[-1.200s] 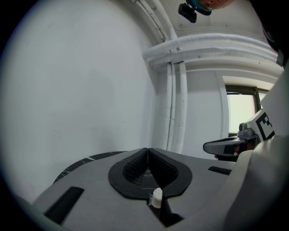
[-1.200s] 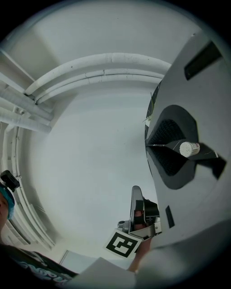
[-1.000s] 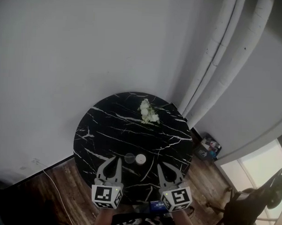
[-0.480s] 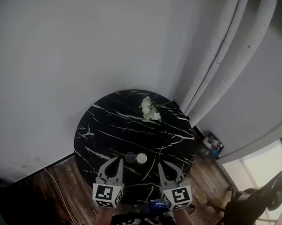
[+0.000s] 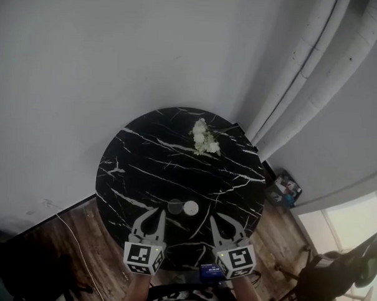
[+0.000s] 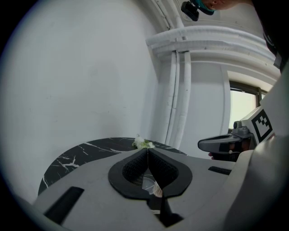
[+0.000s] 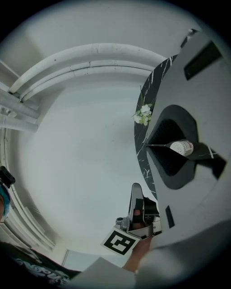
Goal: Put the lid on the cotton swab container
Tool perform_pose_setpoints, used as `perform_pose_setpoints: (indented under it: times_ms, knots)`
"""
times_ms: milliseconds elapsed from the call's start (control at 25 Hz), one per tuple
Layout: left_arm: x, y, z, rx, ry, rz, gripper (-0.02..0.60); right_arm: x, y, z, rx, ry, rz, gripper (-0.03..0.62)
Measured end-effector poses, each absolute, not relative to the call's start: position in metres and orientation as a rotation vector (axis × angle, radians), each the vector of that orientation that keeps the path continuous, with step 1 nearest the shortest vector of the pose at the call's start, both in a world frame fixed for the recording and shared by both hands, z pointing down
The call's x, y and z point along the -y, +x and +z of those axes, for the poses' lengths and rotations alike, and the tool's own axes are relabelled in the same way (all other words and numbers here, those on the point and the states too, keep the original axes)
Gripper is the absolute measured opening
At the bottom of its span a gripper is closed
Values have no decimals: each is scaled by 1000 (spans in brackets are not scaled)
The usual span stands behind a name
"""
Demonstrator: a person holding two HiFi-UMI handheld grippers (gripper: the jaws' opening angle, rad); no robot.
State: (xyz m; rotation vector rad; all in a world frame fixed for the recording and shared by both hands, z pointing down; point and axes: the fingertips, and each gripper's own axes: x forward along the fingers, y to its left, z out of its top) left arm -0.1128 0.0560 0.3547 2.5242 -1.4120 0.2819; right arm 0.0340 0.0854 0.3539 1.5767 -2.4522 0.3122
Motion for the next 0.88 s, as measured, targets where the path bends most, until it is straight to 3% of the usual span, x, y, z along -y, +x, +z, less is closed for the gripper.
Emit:
perform_pose_setpoints:
  times_ms: [880]
  knots:
    - [-45, -118, 432, 1364, 2382, 421, 15, -64, 28, 442, 2360, 1360, 489, 20]
